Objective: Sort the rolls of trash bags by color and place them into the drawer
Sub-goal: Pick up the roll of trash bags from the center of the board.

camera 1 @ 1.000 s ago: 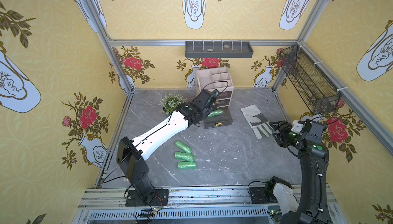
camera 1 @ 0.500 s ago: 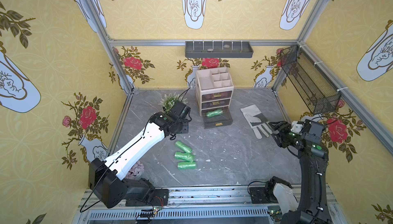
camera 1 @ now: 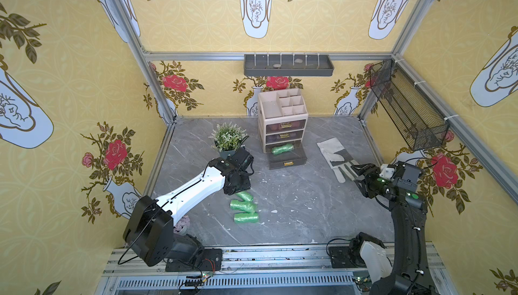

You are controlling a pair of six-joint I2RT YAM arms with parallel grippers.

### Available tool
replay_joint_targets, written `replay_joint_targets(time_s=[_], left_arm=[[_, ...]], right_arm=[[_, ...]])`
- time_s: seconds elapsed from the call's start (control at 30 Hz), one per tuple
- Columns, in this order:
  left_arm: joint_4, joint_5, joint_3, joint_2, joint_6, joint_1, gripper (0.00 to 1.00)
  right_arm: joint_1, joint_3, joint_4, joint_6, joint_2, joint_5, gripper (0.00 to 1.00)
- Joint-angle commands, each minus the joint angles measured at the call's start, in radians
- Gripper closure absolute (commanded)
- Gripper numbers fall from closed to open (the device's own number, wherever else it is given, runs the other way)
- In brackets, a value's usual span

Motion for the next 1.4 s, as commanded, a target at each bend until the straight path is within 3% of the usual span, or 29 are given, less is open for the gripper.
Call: replay_joint_targets(time_s=[0.0, 0.17, 0.53, 0.8, 1.1, 1.37], left_arm=[[0.022, -0.012, -0.013, 0.016, -0.068, 0.000, 0.52], [0.031, -0.018, -0.039, 0.015, -0.137, 0.007, 0.48], [0.083, 0.126, -0.040, 0.161, -0.260, 0.026, 0.44], [0.082, 0.039, -0.044, 0.130, -0.314, 0.027, 0.42], [0.090, 0.019, -0.071, 0.162, -0.319, 0.037, 0.42], [0.104, 0.011, -0.062, 0.202, -0.299, 0.049, 0.50]], right_arm=[[0.001, -0.004, 0.055, 0.008, 0.004, -0.010, 0.31], [0.001, -0.009, 0.056, 0.001, 0.007, -0.013, 0.31], [0.001, -0.017, 0.055, -0.002, 0.005, -0.014, 0.31], [0.001, -0.015, 0.051, -0.008, 0.012, -0.013, 0.31], [0.001, -0.029, 0.061, -0.006, 0.015, -0.011, 0.31], [0.001, -0.024, 0.058, -0.009, 0.016, -0.008, 0.31]])
